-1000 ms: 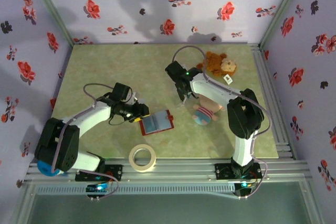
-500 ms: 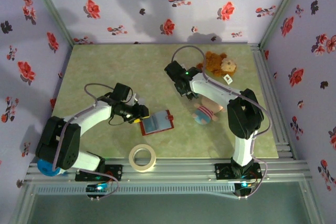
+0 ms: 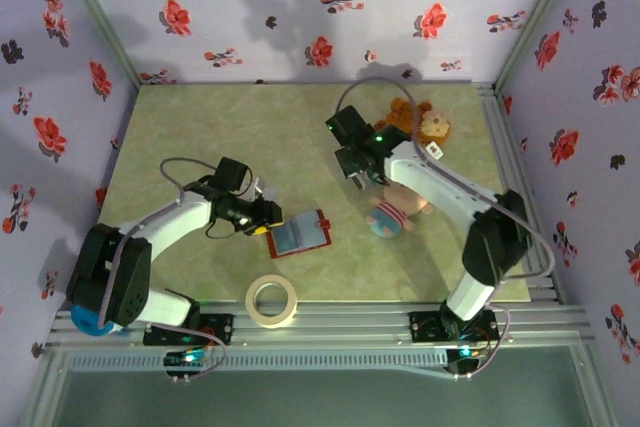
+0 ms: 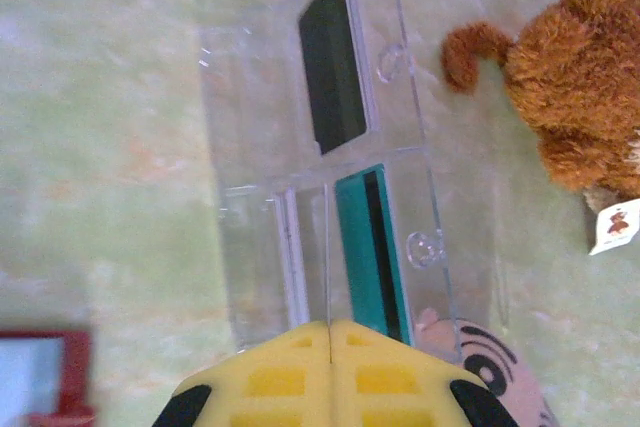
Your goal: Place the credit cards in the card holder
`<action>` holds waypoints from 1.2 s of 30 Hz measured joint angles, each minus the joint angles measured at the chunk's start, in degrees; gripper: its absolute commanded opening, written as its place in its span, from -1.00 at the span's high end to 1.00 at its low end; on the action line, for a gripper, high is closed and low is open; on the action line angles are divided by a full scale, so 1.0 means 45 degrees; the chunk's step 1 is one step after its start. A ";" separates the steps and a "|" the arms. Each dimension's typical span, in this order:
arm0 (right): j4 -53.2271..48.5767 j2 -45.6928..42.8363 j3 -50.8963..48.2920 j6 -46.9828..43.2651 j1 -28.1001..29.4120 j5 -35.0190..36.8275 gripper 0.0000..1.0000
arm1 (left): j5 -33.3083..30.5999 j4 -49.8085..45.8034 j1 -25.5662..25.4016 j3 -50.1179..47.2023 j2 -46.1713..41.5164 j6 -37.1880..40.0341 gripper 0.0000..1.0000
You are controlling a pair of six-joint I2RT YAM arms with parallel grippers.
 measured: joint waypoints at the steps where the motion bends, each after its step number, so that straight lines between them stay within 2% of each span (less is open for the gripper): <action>1: 0.0146 -0.0452 -0.0180 0.0049 0.0000 -0.0403 1.00 | 0.0044 0.0039 0.0000 -0.0078 -0.0024 -0.0005 0.13; 5: 0.1292 -0.2118 -0.1821 0.0729 0.0000 -0.3031 1.00 | 0.0117 0.0039 0.0000 -0.0325 -0.0029 -0.0010 0.15; 8: 0.2584 -0.2409 -0.3279 0.1690 0.0010 -0.5493 1.00 | 0.0155 0.0189 0.0000 -0.0403 -0.0015 -0.0107 0.21; 11: 0.4308 -0.2021 -0.4813 0.2759 0.0049 -0.7873 1.00 | 0.0170 0.0389 0.0000 -0.0408 0.0262 -0.0219 0.41; 14: 0.5595 -0.1190 -0.5751 0.3570 0.0112 -0.9641 1.00 | 0.0160 0.0476 0.0000 -0.0408 0.0656 -0.0296 0.44; 18: 0.6863 -0.0078 -0.6062 0.4231 0.0165 -1.1215 1.00 | 0.0044 0.0379 0.0000 -0.0403 0.0947 -0.0277 0.50; 24: 0.8165 0.0933 -0.6081 0.4653 0.0146 -1.2332 1.00 | -0.0330 0.0189 0.0000 -0.0403 0.1010 -0.0238 0.59; 36: 0.8500 0.1943 -0.6324 0.4673 -0.0248 -1.2619 1.00 | -0.0772 -0.0160 0.0000 -0.0403 0.1132 -0.0121 0.68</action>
